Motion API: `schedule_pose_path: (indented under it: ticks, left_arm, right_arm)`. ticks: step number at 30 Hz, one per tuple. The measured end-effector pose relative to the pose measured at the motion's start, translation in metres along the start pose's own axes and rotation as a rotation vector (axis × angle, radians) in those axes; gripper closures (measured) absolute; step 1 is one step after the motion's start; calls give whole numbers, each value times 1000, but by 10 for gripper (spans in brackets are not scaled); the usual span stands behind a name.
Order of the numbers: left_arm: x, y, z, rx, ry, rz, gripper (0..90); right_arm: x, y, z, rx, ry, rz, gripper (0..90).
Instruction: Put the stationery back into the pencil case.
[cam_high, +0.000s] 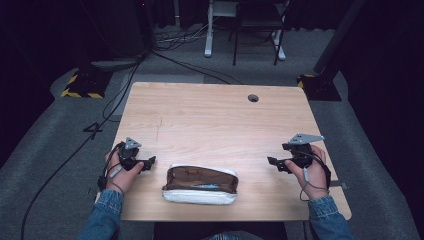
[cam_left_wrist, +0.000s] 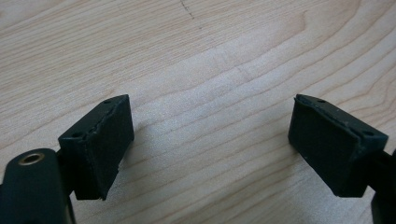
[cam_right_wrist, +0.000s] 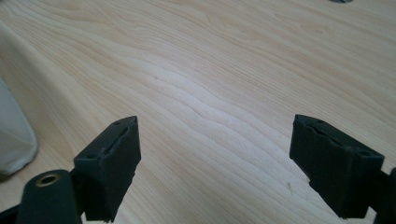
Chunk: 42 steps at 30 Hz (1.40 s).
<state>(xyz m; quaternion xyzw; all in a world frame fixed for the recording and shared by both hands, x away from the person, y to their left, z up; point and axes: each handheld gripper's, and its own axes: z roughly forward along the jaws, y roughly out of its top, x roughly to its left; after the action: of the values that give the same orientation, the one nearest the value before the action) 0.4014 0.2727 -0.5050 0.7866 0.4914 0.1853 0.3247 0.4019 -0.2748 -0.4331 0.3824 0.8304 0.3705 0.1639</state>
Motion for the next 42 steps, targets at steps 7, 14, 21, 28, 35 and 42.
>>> schedule_pose_path:
  ticks: [7,14,21,28,35,42]
  left_arm:
    - [0,-1,0,-2,-4,2,144]
    - [0,0,0,-2,-4,3,144]
    - [0,0,0,-2,-4,3,144]
    - [0,0,0,-2,-4,3,144]
    - [0,0,0,-2,-4,2,144]
    - [0,0,0,-2,-5,4,144]
  right_arm:
    - [-18,-17,15,9,-37,28,171]
    - [-34,-35,26,27,-72,62,170]
    - [-41,-46,35,37,-100,92,169]
    - [-43,-51,40,41,-112,95,168]
    - [-43,-53,43,33,-119,99,157]
    - [-42,-54,46,15,-142,108,115]
